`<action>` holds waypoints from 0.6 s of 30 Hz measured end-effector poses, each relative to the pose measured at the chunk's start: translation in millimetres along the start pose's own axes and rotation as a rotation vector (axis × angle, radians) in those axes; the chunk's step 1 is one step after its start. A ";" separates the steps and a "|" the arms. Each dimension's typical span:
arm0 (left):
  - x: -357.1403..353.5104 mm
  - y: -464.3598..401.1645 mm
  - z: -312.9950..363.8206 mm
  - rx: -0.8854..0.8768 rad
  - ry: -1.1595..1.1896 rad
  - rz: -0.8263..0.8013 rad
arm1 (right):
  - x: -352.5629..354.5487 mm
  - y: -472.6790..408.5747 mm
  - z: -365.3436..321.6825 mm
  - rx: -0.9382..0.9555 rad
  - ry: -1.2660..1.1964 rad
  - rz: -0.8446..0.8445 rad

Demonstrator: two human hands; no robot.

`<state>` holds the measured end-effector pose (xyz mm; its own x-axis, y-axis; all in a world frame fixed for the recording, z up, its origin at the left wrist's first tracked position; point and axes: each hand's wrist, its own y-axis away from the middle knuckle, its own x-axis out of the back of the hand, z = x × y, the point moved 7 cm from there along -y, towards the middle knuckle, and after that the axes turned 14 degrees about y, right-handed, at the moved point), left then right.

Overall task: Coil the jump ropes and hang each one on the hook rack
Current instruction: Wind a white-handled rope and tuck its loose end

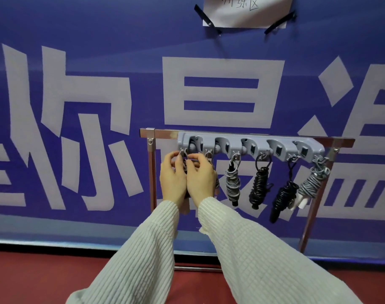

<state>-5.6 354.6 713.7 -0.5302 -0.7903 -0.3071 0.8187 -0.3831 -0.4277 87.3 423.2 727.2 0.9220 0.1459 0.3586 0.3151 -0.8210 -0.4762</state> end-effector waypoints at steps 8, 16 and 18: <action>8.2 12.3 -3.5 0.071 0.076 0.045 | 10.7 18.6 12.4 0.023 -0.032 -0.032; 21.2 26.0 10.5 0.111 0.024 0.051 | 25.0 32.2 14.9 0.019 -0.022 0.006; 25.1 30.0 15.1 0.104 0.005 0.060 | 30.1 35.6 13.6 0.011 -0.028 0.003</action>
<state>9.0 316.1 706.0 -0.4801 -0.8111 -0.3341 0.8675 -0.3824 -0.3181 129.3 405.9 710.1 0.9289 0.1586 0.3347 0.3144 -0.8153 -0.4862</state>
